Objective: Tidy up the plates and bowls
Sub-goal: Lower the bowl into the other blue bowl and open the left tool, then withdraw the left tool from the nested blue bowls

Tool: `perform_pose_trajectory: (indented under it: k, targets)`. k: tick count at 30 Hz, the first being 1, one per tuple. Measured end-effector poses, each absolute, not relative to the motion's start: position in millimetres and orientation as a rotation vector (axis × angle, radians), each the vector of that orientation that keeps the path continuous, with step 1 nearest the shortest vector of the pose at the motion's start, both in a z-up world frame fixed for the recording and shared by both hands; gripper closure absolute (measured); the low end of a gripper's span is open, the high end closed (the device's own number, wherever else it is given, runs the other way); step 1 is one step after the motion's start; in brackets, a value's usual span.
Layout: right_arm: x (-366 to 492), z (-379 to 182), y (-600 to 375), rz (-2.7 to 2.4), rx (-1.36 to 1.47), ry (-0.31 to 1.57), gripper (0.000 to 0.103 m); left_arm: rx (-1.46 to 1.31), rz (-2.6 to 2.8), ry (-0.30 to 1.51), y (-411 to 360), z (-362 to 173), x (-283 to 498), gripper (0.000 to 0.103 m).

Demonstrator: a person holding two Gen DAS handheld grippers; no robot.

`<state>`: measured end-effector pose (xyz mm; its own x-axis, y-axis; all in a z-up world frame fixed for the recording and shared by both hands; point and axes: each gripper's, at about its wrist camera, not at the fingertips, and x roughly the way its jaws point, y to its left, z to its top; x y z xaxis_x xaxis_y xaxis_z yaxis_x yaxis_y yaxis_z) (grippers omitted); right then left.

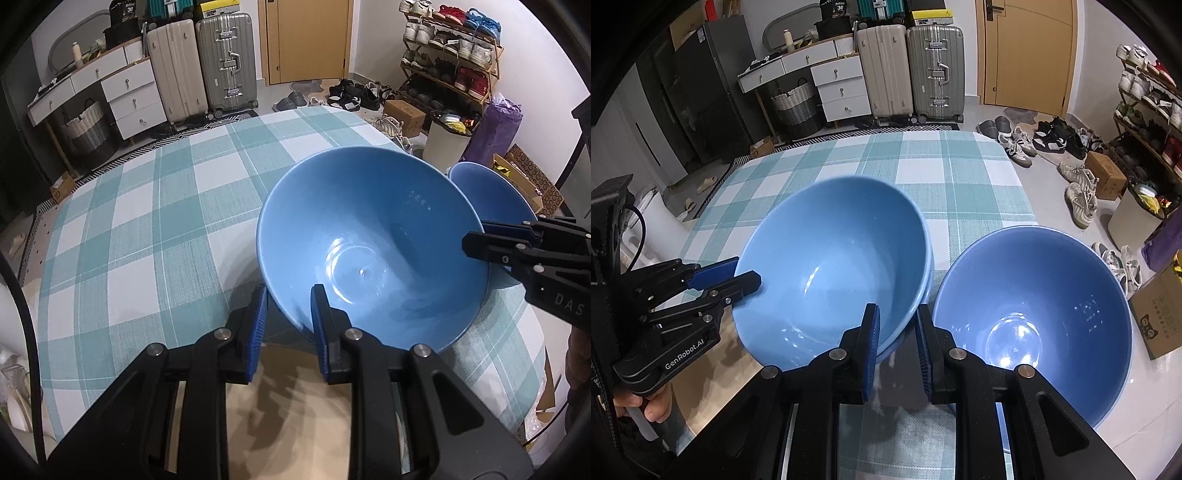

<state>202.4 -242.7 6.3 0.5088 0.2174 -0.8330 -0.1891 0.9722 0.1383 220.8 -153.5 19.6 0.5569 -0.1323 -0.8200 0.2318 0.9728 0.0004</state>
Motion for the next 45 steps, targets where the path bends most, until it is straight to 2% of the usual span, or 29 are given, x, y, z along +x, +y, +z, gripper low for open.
perform_pose_trajectory:
  k: [9,11,12,13,17,18,19,20,22,24,27,28,45]
  targets:
    - [195.8,15.4,-252.4,0.238,0.045,0.988,0.078,0.099,-0.220,0.960,-150.3,24.2,215.3,0.077]
    - [193.5,18.0,-254.3,0.234,0.049,0.975,0.068,0.087,-0.221,0.965,-148.4,26.1,213.3,0.070]
    - [191.8,20.2,-255.8,0.234,0.054,0.964,0.060,0.076,-0.226,0.967,-147.3,27.4,212.0,0.067]
    - [190.2,22.6,-257.6,0.240,0.065,0.954,0.052,0.064,-0.235,0.965,-146.5,29.4,209.2,0.061]
    - [185.1,31.9,-264.3,0.243,0.093,0.928,0.036,0.024,-0.253,0.953,-144.7,39.3,202.2,0.040]
    - [182.8,35.2,-266.7,0.242,0.102,0.914,0.029,0.021,-0.255,0.948,-145.7,42.2,199.2,0.036]
    - [180.4,38.2,-269.2,0.238,0.108,0.903,0.021,0.019,-0.256,0.942,-146.1,44.6,197.3,0.028]
    - [178.5,40.9,-270.9,0.234,0.113,0.897,0.017,0.017,-0.257,0.933,-146.5,47.9,195.2,0.024]
    - [173.7,47.8,-275.2,0.226,0.121,0.881,0.009,0.015,-0.263,0.921,-147.5,53.6,191.4,0.023]
    - [169.4,53.5,-279.0,0.213,0.124,0.866,0.005,0.014,-0.265,0.916,-149.3,59.3,187.8,0.020]
    - [161.9,61.9,-286.4,0.194,0.138,0.848,0.002,0.007,-0.274,0.905,-153.7,67.7,180.9,0.008]
    - [158.6,65.1,-289.2,0.188,0.143,0.841,0.002,0.004,-0.281,0.901,-155.6,70.3,178.4,0.001]
    - [111.2,88.1,-352.6,0.101,0.219,0.771,0.001,0.025,-0.400,0.894,-224.9,85.8,138.9,0.001]
